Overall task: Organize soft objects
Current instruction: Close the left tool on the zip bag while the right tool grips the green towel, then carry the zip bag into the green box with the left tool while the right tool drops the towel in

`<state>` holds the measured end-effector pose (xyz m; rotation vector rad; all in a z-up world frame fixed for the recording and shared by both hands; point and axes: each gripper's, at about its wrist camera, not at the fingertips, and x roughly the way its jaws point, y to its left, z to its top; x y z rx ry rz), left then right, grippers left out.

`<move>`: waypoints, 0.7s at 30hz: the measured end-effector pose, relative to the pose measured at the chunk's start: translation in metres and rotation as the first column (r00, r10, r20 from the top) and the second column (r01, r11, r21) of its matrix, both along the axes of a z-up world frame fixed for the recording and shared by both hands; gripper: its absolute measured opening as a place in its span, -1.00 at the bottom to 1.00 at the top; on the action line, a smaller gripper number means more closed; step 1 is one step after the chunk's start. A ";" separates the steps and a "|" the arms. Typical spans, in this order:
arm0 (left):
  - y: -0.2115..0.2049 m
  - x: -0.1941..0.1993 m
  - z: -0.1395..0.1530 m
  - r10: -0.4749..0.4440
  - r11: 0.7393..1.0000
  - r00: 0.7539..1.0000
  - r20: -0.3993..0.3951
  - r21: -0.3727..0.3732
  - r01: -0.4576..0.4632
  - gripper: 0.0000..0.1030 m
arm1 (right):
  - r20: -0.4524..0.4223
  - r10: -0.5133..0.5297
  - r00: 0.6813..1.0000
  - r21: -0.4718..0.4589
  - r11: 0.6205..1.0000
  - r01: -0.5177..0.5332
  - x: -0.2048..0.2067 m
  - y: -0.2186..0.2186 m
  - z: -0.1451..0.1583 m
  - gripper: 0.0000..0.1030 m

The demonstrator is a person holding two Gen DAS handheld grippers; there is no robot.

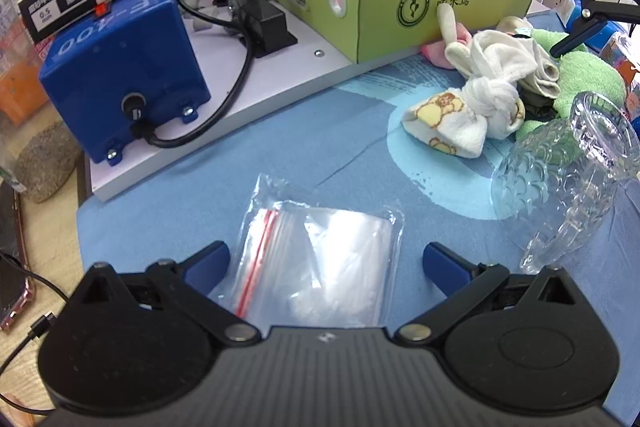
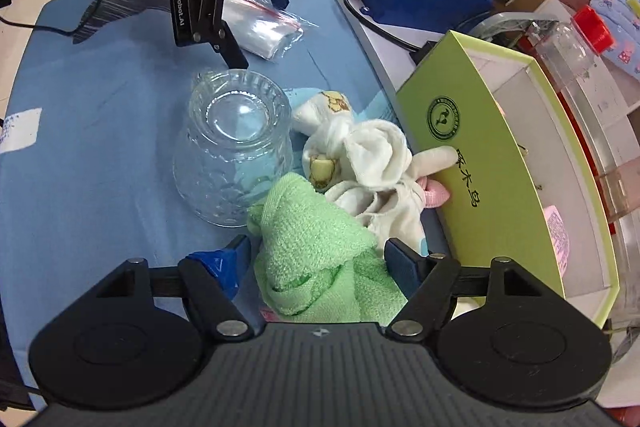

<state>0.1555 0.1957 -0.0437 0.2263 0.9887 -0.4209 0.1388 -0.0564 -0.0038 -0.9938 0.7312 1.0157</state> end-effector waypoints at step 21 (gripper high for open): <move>0.009 -0.029 0.032 0.124 0.988 0.992 0.037 -0.097 -0.120 -0.18 | -0.055 -0.177 0.983 0.224 0.957 0.185 -0.006 -0.026 0.026 -0.67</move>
